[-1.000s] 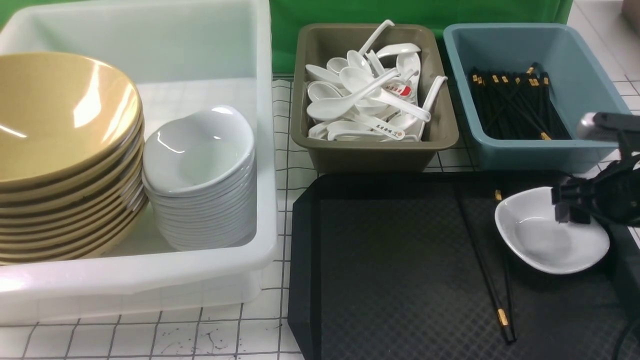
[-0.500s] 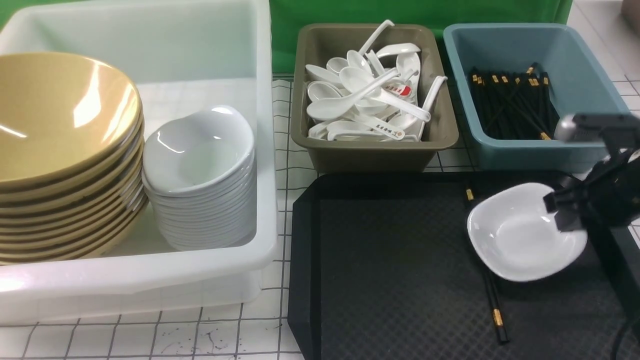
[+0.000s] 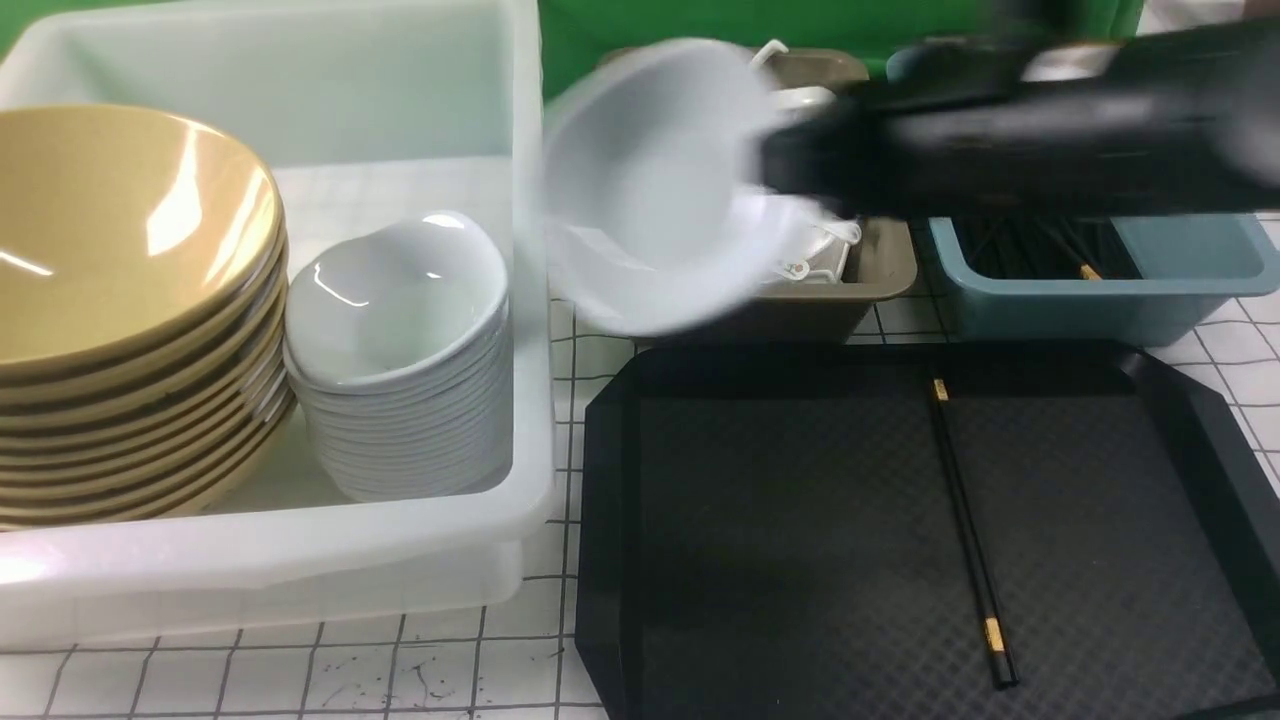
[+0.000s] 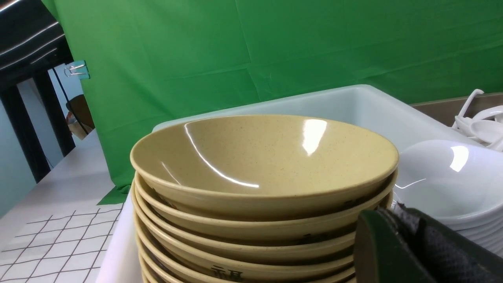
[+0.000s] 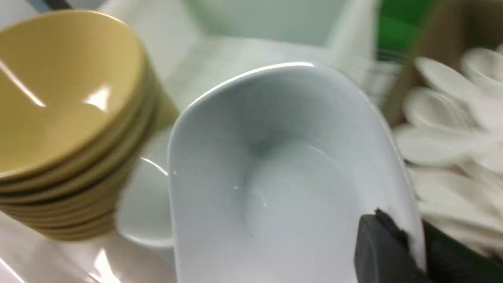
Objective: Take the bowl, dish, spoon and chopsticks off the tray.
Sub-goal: Use the right arm to put the plate into the large storage box on the left, then use the right arm to grab a chopstick
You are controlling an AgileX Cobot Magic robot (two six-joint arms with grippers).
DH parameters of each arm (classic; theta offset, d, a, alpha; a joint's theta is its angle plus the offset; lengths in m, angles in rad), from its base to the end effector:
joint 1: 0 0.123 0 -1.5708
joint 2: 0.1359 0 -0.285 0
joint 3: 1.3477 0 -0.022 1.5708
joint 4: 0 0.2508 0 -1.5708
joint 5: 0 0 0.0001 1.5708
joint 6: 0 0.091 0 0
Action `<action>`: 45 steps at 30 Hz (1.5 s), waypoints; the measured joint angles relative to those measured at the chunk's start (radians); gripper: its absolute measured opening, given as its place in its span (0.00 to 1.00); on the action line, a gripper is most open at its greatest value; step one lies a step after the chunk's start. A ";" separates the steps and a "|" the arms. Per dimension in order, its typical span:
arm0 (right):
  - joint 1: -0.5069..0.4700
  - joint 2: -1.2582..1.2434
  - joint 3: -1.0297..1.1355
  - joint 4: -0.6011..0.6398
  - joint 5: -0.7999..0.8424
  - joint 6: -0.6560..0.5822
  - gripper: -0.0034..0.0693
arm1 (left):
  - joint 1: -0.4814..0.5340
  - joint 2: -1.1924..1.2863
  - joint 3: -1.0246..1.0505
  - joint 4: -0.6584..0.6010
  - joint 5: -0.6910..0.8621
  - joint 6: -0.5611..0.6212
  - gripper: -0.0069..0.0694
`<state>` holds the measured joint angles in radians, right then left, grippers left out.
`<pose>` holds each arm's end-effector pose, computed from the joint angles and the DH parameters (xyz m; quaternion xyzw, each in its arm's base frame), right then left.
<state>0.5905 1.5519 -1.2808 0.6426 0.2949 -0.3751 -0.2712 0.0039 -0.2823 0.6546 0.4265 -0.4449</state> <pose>0.2948 0.2167 0.3450 -0.1900 0.8160 0.2869 0.4645 0.0372 0.0135 0.2746 0.0618 0.6976 0.0512 0.7120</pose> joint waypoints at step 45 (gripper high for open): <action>-0.250 0.191 0.327 -0.628 0.350 0.421 0.44 | 0.000 0.000 0.000 -0.001 0.001 -0.001 0.07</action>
<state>0.3406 1.7432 -0.9543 0.0142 0.6452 0.0456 -0.2712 0.0039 -0.2823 0.6536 0.4277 -0.4456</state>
